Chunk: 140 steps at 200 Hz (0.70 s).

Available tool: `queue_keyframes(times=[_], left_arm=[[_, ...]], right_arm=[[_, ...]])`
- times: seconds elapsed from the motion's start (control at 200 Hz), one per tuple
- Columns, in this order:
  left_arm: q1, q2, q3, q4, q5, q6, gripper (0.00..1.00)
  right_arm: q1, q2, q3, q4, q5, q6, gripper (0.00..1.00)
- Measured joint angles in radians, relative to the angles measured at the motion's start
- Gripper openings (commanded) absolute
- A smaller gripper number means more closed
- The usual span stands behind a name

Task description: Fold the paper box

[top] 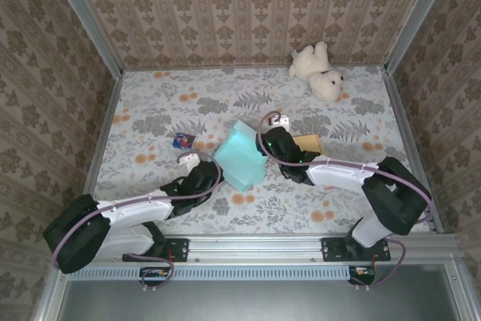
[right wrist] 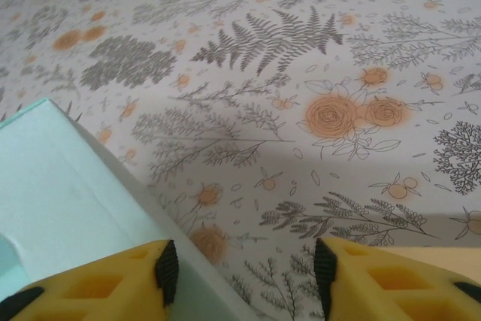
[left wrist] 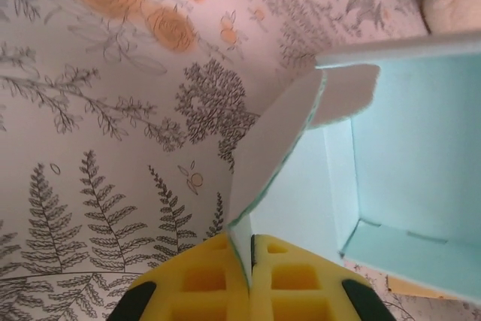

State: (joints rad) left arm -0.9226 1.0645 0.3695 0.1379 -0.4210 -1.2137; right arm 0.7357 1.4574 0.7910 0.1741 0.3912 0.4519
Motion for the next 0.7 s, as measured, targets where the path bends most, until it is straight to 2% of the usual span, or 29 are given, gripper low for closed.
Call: queue_keyframes(times=[0.055,0.155,0.315,0.45,0.585,0.7], left_arm=[[0.000,-0.052,0.022,-0.053,-0.018,0.035,0.00],[0.000,-0.139,0.078,-0.158,-0.076,0.111,0.00],[0.025,-0.251,0.142,-0.295,-0.146,0.237,0.00],[0.049,-0.333,0.187,-0.377,-0.164,0.390,0.00],[0.051,-0.404,0.222,-0.378,-0.161,0.541,0.00],[0.069,-0.402,0.256,-0.370,-0.159,0.675,0.00]], right_arm=[[0.000,-0.048,0.024,-0.061,-0.006,-0.010,0.72],[-0.002,-0.150,0.071,-0.144,-0.007,-0.028,0.89],[-0.012,-0.355,0.111,-0.219,-0.020,-0.065,1.00],[-0.021,-0.450,0.153,-0.274,-0.034,-0.132,1.00],[-0.021,-0.484,0.157,-0.338,-0.034,-0.195,1.00],[-0.021,-0.544,0.063,-0.315,-0.033,-0.234,1.00]])
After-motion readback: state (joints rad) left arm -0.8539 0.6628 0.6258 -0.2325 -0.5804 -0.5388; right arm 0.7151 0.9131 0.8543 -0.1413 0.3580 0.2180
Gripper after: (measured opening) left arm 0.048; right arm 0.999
